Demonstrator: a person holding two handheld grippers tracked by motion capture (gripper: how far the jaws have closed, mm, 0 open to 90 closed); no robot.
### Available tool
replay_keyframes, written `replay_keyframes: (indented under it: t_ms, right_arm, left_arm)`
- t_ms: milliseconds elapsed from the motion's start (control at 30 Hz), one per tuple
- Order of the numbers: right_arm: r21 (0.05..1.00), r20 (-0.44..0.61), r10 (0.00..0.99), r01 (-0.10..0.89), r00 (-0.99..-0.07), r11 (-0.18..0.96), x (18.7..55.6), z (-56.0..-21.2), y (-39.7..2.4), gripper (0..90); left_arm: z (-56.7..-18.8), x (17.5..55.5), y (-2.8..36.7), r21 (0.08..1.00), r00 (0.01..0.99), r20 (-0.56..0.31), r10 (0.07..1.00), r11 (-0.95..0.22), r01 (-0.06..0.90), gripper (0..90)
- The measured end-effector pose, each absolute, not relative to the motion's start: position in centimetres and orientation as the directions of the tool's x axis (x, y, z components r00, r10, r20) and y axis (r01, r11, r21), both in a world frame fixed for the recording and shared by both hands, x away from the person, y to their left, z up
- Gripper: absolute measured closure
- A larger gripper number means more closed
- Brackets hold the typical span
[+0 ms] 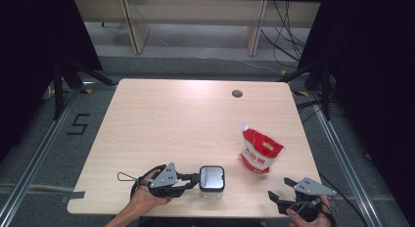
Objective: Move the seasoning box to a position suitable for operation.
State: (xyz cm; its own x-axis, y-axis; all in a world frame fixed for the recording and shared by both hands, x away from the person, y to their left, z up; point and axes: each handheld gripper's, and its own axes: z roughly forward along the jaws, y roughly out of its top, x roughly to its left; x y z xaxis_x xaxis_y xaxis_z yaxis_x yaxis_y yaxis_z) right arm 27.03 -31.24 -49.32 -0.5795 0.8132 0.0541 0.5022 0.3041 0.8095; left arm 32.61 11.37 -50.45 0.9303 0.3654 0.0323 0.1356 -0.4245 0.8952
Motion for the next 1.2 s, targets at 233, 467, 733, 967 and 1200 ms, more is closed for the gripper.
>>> replay_keyframes:
  t_ms: [233,467,733,967,1200]
  right_arm:
    - [0.802,0.079,0.816,0.522,-0.572,0.288,26.8,-49.3,-31.1,24.4]
    - [0.813,0.058,0.796,0.491,-0.603,0.313,26.8,-49.3,-30.9,23.2]
    - [0.82,0.047,0.795,0.478,-0.605,0.316,26.9,-49.3,-30.8,20.3]
    - [0.824,0.064,0.784,0.476,-0.617,0.307,26.8,-49.3,-30.7,20.3]
    - [0.823,0.062,0.781,0.475,-0.622,0.313,26.9,-49.3,-30.7,20.5]
  left_arm:
    - [-50.0,31.7,11.4,0.886,0.918,0.043,0.394,-0.44,0.147,49.2]
    - [-48.9,31.3,12.5,0.902,0.903,-0.031,0.429,-0.377,0.21,40.7]
    - [-47.6,30.7,13.3,0.908,0.89,-0.045,0.453,-0.353,0.226,40.2]
    - [-47.1,30.9,13.2,0.912,0.879,-0.07,0.471,-0.327,0.248,45.2]
    - [-46.4,30.9,13.2,0.933,0.874,-0.061,0.482,-0.284,0.222,63.5]
